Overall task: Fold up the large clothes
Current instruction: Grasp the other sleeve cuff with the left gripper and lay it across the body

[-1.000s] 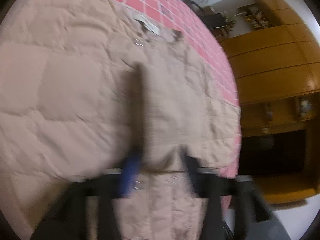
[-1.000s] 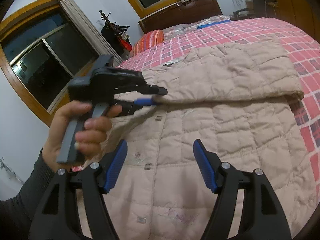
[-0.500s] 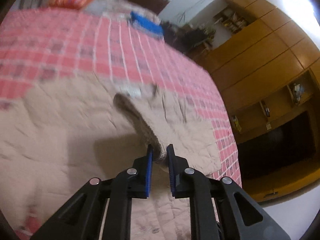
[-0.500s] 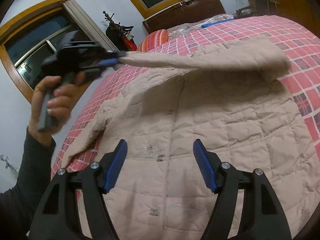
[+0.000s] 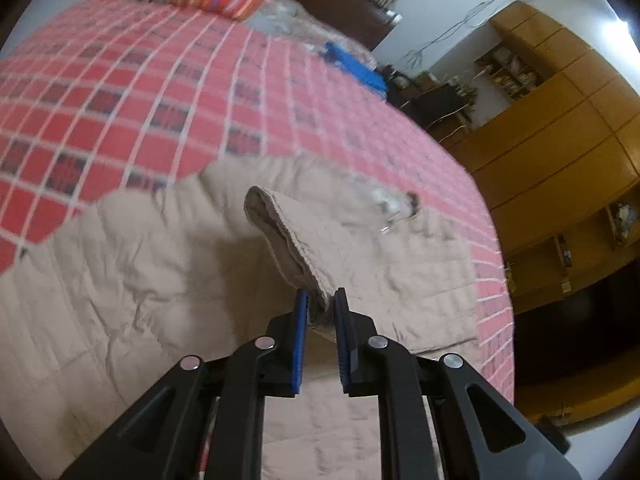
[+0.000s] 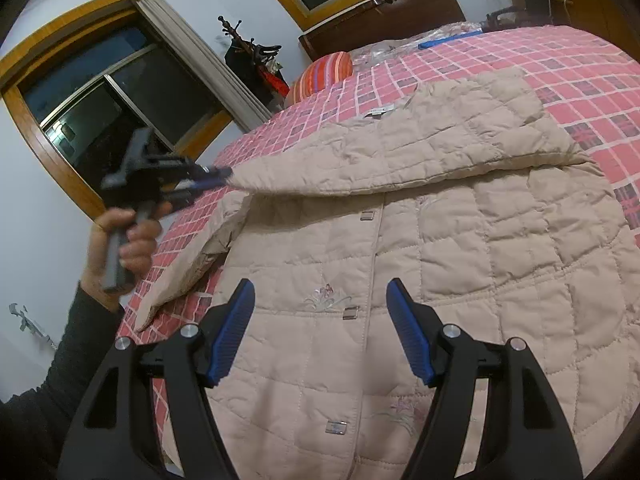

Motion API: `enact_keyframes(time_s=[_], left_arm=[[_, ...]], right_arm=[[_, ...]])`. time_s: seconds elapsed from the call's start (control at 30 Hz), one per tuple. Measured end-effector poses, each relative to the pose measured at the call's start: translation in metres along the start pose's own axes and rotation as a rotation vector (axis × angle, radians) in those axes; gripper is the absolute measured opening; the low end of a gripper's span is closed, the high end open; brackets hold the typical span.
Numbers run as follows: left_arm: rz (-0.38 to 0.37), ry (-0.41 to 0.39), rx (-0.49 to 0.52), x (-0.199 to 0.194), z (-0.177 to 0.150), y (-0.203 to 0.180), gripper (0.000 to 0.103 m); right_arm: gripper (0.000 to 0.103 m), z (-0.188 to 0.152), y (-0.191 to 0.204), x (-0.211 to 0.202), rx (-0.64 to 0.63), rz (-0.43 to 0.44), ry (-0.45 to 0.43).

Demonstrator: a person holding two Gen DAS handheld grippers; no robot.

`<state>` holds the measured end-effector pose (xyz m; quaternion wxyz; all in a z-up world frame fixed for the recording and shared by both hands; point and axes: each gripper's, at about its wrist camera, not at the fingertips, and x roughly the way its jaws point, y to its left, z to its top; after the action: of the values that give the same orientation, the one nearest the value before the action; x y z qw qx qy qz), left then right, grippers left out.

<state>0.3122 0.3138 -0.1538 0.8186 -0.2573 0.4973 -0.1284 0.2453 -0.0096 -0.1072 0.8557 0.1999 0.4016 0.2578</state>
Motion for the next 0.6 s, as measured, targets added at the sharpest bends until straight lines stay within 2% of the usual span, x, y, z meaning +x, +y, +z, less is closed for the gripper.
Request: enact_keyframes(time_s=[0.07,0.17,0.23,0.27,0.3,0.37,0.47,0.53,0.6], left_arm=[[0.022,0.021,-0.016,0.012,-0.004,0.010,0.013],[0.111,0.055,-0.036,0.023,-0.010,0.023,0.016],[0.148,0.005,-0.039,0.008,-0.012,0.022,0.026],[0.158,-0.023,-0.037,0.000,-0.013,0.021,0.037],[0.146,-0.080,-0.035,-0.015,-0.013,0.014,0.044],[0.076,-0.117,-0.026,-0.026,-0.013,0.002,0.048],[-0.014,-0.065,0.016,-0.005,-0.015,-0.020,0.050],[-0.011,-0.015,0.010,0.024,-0.016,-0.021,0.050],[0.059,-0.003,-0.020,0.044,-0.017,-0.009,0.049]], right_arm=[[0.068,0.001,-0.001,0.001,0.004,0.002,0.004],[0.068,0.001,-0.001,0.003,0.001,0.002,0.008],[0.069,0.002,0.001,0.002,-0.005,0.003,0.007],[0.069,0.002,0.002,0.001,-0.007,0.003,0.005],[0.070,0.003,0.003,0.001,-0.008,0.004,0.001],[0.070,0.004,0.005,0.002,-0.008,0.013,-0.001],[0.070,0.003,0.012,0.004,-0.016,0.029,0.000],[0.070,0.001,0.017,0.004,-0.026,0.037,0.003],[0.071,-0.002,0.020,0.003,-0.032,0.035,0.005]])
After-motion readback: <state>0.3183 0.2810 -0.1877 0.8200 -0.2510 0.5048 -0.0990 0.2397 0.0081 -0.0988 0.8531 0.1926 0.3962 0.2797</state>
